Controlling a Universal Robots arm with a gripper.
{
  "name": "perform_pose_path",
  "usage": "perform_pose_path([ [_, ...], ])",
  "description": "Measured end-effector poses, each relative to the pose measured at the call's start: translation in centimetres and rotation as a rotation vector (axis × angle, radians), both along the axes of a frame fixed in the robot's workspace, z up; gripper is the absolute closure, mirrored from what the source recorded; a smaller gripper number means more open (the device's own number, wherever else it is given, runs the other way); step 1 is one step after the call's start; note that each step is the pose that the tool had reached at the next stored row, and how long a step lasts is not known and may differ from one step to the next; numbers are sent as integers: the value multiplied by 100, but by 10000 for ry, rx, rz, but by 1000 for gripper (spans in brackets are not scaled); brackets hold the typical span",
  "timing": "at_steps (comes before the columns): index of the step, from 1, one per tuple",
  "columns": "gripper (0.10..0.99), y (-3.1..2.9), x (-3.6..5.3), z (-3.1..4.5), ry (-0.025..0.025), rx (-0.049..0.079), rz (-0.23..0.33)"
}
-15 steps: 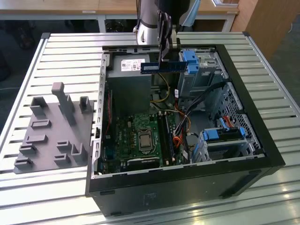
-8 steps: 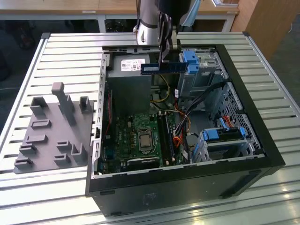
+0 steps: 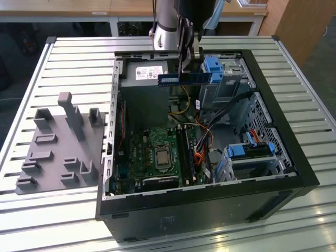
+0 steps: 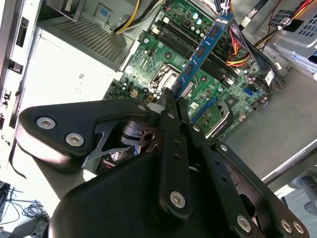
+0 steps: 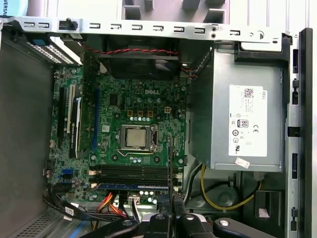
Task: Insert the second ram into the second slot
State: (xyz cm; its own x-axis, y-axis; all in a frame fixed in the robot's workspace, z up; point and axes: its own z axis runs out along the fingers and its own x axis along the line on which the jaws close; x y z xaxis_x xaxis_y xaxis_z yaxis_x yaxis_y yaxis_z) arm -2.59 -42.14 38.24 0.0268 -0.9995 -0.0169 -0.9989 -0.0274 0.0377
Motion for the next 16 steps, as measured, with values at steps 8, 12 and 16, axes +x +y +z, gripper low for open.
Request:
perform_pose_path([
  [8, 949, -53, 0, 0, 0, 0, 0],
  [12, 949, -60, 0, 0, 0, -1, -17],
  [16, 949, -63, 0, 0, 0, -1, -294],
])
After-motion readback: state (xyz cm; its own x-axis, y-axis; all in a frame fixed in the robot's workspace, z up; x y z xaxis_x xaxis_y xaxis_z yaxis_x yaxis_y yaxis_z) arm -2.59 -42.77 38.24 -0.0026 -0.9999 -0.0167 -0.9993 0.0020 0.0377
